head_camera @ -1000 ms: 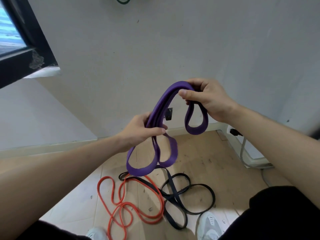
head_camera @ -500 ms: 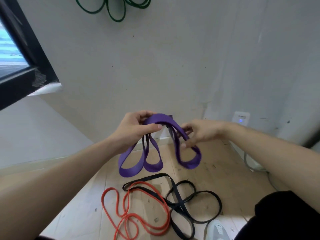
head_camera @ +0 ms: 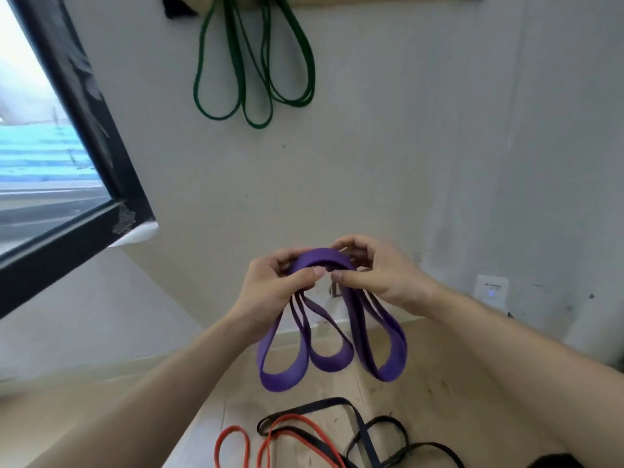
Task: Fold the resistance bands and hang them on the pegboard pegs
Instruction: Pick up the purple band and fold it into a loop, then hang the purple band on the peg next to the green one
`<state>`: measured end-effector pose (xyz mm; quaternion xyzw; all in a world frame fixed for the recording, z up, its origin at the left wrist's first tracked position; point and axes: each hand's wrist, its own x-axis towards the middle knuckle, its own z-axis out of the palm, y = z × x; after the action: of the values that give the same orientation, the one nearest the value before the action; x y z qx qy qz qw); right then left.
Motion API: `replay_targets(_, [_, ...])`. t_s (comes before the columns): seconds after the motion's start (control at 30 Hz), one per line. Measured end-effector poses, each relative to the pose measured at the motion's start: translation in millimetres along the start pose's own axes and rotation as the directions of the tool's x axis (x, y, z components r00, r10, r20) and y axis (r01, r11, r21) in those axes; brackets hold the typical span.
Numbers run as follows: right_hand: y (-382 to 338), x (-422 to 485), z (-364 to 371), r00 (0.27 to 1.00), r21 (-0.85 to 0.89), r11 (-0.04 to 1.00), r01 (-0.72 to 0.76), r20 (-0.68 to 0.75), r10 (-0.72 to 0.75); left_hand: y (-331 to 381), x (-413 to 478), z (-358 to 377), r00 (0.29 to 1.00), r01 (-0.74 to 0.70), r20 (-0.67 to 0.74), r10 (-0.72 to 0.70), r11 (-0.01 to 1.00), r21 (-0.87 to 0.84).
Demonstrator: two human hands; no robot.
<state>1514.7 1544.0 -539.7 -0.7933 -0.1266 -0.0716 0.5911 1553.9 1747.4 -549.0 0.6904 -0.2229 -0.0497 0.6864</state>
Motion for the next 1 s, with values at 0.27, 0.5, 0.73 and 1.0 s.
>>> replay_targets(0.27, [-59,28,-35,0.98,-0.094,0.986,0.137,-0.129,-0.149,66,42,7,0.981,-0.159,-0.104,0.165,0.985,0.058])
replay_targets(0.5, [-134,92,-73,0.94,-0.079,0.961,0.267,-0.2,-0.277,145,110,5,0.92,-0.334,-0.13,0.37,0.913,0.233])
replay_targets(0.73, [-199,161,-113,0.898,-0.152,0.92,0.361,-0.209,-0.387,219,181,-4,0.88,-0.386,-0.092,0.465,0.816,0.43])
replay_targets(1.0, [-245,229,-137,0.883,-0.087,0.917,0.388,-0.25,-0.397,295,232,-25,0.802,-0.326,0.006,0.598,0.429,0.842])
